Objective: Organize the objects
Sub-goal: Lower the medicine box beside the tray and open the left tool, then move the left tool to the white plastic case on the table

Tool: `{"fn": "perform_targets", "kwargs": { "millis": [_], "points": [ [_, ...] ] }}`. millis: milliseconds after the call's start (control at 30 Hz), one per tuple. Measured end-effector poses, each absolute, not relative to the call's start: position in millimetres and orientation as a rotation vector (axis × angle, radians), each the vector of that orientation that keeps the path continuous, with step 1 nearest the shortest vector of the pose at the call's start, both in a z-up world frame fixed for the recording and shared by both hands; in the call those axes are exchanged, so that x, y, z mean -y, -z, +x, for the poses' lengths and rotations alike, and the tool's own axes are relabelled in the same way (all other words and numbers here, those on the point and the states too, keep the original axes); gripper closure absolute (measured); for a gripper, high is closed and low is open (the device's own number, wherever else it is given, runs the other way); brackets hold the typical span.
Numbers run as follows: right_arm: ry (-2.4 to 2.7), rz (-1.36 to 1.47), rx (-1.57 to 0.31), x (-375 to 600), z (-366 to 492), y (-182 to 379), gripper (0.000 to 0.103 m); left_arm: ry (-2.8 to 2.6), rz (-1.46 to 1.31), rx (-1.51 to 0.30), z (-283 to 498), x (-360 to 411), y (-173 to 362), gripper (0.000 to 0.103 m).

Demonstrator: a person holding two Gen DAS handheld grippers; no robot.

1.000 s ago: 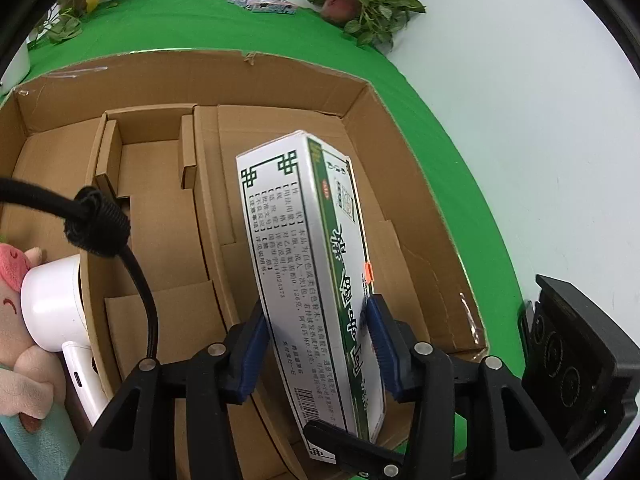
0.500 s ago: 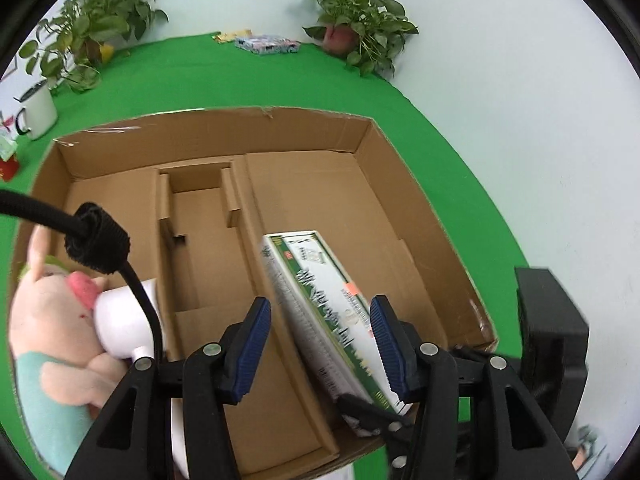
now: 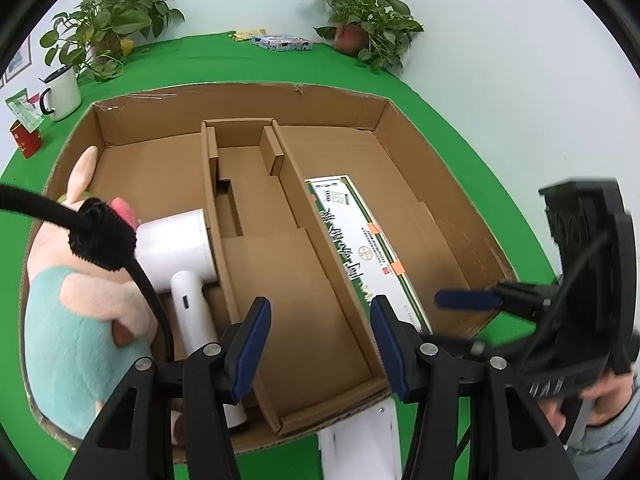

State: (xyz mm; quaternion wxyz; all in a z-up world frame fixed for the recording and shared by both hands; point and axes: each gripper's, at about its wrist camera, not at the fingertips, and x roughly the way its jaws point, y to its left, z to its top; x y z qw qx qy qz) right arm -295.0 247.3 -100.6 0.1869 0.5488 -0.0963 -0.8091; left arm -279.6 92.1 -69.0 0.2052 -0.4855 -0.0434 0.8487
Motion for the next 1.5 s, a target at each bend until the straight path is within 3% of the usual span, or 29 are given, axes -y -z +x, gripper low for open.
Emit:
{"fn": "perform_targets", "kwargs": {
  "millis": [200,267,333,433,700,767,800,833,900,967,1000,1100,1200,1233,1300,1500],
  "points": [
    [2.340,1.507,0.339,-253.1,-313.6,96.1,0.026,-2.376,-1.332,0.139,-267.1,-81.4,69.3,0.053],
    [2.357,1.483,0.336,-252.4,-317.3,97.4,0.031,-2.377,-1.327,0.146,-264.6,-79.0,69.9,0.053],
    [2.358,1.504,0.329,-249.5,-318.0,102.2,0.047,-2.375,-1.326,0.158,-262.0,-77.1,71.2,0.053],
    [2.331,1.509,0.264,-242.8,-306.4,105.0,0.058,-2.374,-1.305,0.143,-255.9,-79.6,72.8,0.053],
    [2.369,1.510,0.131,-234.4,-291.9,103.6,0.061,-2.353,-1.294,0.138,-243.6,-80.8,71.6,0.053],
    [2.427,1.477,0.094,-234.6,-286.2,96.9,0.047,-2.383,-1.263,0.142,-238.1,-78.2,65.1,0.053],
    [2.464,1.448,0.074,-235.6,-281.5,92.1,0.026,-2.409,-1.238,0.130,-234.4,-77.5,60.8,0.053],
    [2.531,1.391,0.039,-237.1,-273.3,83.7,0.017,-2.440,-1.206,0.112,-229.7,-76.8,55.8,0.052],
    [2.620,1.308,-0.025,-236.8,-259.8,73.4,0.016,-2.518,-1.097,0.080,-212.7,-74.3,40.3,0.041],
    [2.692,1.259,-0.081,-238.7,-243.4,66.4,0.011,-2.605,-0.975,0.079,-192.4,-69.9,26.3,0.006],
    [2.719,1.243,-0.109,-238.3,-236.0,64.9,0.010,-2.672,-0.885,0.078,-178.0,-66.9,18.4,0.000],
    [2.775,1.203,-0.202,-234.0,-213.4,64.8,0.009,-2.778,-0.734,0.014,-147.6,-64.2,6.8,0.000],
    [2.827,1.168,-0.237,-231.6,-193.3,65.9,0.007,-2.806,-0.750,-0.045,-133.5,-65.9,9.8,0.000],
    [2.840,1.162,-0.248,-229.2,-188.6,66.0,0.000,-2.804,-0.763,-0.061,-130.6,-66.5,12.2,0.000],
    [2.856,1.143,-0.262,-225.3,-180.9,64.3,0.001,-2.801,-0.790,-0.090,-125.2,-66.0,17.9,0.001],
    [2.884,1.099,-0.269,-223.8,-161.0,60.8,0.001,-2.746,-0.822,0.053,-111.4,-51.6,32.4,0.001]
  ]
}}
